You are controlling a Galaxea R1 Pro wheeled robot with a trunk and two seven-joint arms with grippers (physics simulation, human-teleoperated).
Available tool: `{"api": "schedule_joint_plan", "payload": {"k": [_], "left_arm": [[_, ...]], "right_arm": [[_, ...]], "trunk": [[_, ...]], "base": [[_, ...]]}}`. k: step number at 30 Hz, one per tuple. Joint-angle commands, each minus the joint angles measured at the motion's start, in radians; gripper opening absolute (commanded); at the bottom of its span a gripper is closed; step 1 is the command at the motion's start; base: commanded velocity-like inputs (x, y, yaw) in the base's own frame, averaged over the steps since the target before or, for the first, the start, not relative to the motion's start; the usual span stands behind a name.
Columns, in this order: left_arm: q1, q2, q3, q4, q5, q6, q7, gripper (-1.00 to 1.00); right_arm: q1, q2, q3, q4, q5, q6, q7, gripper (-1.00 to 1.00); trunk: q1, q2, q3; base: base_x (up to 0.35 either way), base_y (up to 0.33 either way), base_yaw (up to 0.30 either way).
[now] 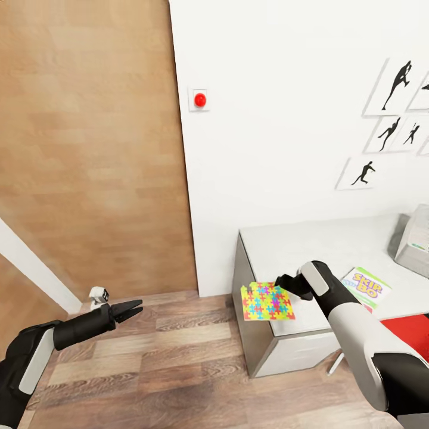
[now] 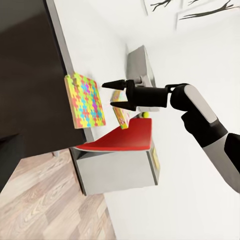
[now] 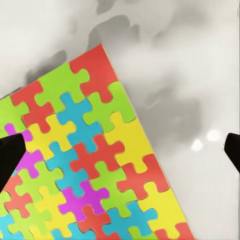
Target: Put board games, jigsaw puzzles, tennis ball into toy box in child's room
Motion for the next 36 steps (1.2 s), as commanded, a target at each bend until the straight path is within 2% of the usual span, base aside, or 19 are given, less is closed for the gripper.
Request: {"api": "schedule_joint_plan", "payload": {"k": [1, 8, 17, 31, 34, 36], "left_arm": [[-0.001, 0.000, 0.000, 0.000, 0.002, 0.006, -0.001, 1.00], [-0.001, -0.001, 0.000, 0.000, 0.002, 0.006, -0.001, 1.00], [-0.001, -0.001, 0.000, 0.000, 0.001, 0.006, -0.001, 1.00], [-0.001, 0.000, 0.000, 0.000, 0.000, 0.006, -0.002, 1.00], [-0.001, 0.001, 0.001, 0.000, 0.000, 0.006, -0.002, 1.00], [-0.001, 0.001, 0.002, 0.000, 0.000, 0.006, -0.002, 1.00]], "right_arm": [[-0.001, -0.001, 0.003, -0.003, -0.010, 0.002, -0.008, 1.00], [-0.001, -0.001, 0.007, -0.045, -0.011, 0.002, -0.004, 1.00], [0.045, -0.001, 0.024, -0.247, -0.012, 0.021, -0.001, 1.00], [0.238, -0.001, 0.006, -0.795, -0.029, 0.207, 0.001, 1.00], [0.293, -0.001, -0.008, -0.904, -0.048, 0.227, 0.007, 1.00], [0.333, -0.001, -0.023, -0.959, -0.076, 0.234, 0.017, 1.00]], "trunk": [[0.001, -0.002, 0.000], [0.001, -0.002, 0.011], [0.001, -0.002, 0.025], [0.001, -0.002, 0.047], [0.001, -0.002, 0.051], [0.001, -0.002, 0.055]], "base": [[0.000, 0.000, -0.078], [0.000, 0.000, -0.071], [0.000, 0.000, -0.018], [0.000, 0.000, -0.001], [0.000, 0.000, 0.000], [0.000, 0.000, 0.000]]}}
